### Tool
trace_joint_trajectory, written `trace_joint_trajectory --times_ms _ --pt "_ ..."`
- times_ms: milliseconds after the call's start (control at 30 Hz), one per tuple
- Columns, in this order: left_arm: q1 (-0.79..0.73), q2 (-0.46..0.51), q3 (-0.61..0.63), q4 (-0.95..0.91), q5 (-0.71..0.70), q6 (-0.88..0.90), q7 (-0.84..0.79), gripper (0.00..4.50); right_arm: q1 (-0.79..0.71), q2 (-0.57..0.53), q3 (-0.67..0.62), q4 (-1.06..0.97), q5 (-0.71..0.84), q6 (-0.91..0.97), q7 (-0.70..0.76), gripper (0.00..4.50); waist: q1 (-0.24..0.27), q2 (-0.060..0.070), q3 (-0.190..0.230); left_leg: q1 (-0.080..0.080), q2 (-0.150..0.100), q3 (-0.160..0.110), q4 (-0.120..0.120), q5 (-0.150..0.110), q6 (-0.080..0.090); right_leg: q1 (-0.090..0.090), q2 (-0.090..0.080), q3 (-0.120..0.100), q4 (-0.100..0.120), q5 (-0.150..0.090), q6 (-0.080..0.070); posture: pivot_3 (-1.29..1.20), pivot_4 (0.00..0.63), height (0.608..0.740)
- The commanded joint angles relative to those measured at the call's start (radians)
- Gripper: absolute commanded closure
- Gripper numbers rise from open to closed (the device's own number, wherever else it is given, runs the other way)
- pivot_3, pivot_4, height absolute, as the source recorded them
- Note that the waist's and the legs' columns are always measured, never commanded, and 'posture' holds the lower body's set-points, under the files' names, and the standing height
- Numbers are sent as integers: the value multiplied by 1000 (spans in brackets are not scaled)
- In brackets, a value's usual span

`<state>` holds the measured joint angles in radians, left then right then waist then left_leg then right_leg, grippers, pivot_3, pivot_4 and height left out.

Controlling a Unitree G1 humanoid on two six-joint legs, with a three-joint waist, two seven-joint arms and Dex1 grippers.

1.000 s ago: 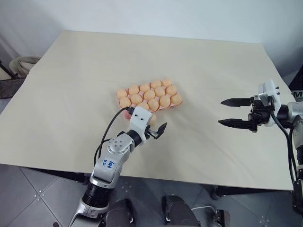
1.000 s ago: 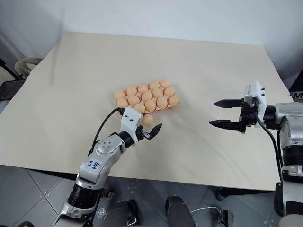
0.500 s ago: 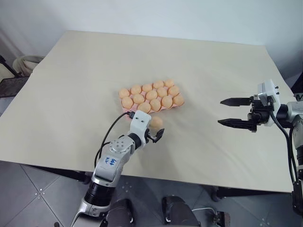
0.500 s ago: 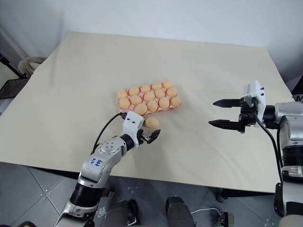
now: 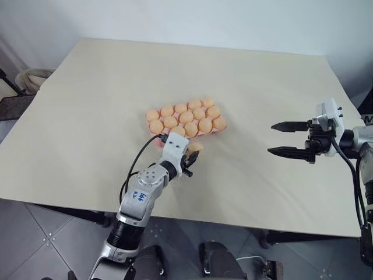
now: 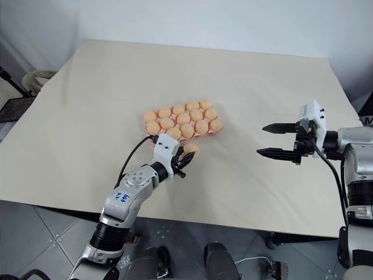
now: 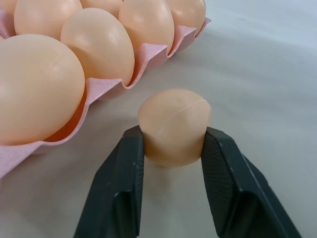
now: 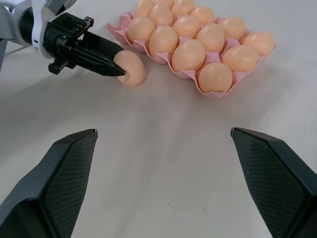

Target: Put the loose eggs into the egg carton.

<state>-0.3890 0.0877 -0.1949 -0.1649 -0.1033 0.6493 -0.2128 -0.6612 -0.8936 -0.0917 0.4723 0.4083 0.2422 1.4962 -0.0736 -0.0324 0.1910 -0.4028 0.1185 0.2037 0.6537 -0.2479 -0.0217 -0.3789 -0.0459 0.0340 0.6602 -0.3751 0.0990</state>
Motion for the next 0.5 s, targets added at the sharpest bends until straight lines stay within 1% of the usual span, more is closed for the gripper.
trace_joint_trajectory --times_ms 33,100,200,267,367,433,500 --pt "-1 6 -6 -49 2 -17 -18 3294 1 -15 -31 -36 12 2 -2 0 0 0 0 0 0 0 0 0 0 0 0 0 0 0 0 0 150 740" --pt "0 15 1 -83 -14 0 -31 3294 3 -15 -31 -37 13 3 -3 0 -1 0 0 0 0 0 0 0 0 0 0 0 0 0 0 0 150 740" --pt "4 46 46 -194 -59 59 -59 3294 5 -19 -34 -39 14 5 -3 0 -1 0 0 0 0 0 0 0 0 0 0 0 0 0 0 0 150 740" --pt "22 80 85 -278 -107 121 -91 3294 4 -21 -34 -38 14 5 -2 0 -2 0 0 0 0 0 -1 0 0 0 0 0 0 0 0 0 150 740" --pt "53 156 148 -375 -159 170 -139 3294 1 -21 -34 -33 12 3 0 0 -6 0 0 0 0 0 -2 0 -1 0 1 0 0 0 0 0 150 740" --pt "60 207 204 -395 -177 182 -155 3294 -4 -20 -31 -25 9 1 1 0 -6 0 0 1 0 0 -2 0 -1 0 1 0 0 0 0 0 150 740" --pt "50 247 269 -364 -178 188 -144 3294 -10 -16 -27 -17 6 -2 2 0 -6 0 0 1 0 0 -1 0 -1 0 1 0 0 0 0 0 150 740"
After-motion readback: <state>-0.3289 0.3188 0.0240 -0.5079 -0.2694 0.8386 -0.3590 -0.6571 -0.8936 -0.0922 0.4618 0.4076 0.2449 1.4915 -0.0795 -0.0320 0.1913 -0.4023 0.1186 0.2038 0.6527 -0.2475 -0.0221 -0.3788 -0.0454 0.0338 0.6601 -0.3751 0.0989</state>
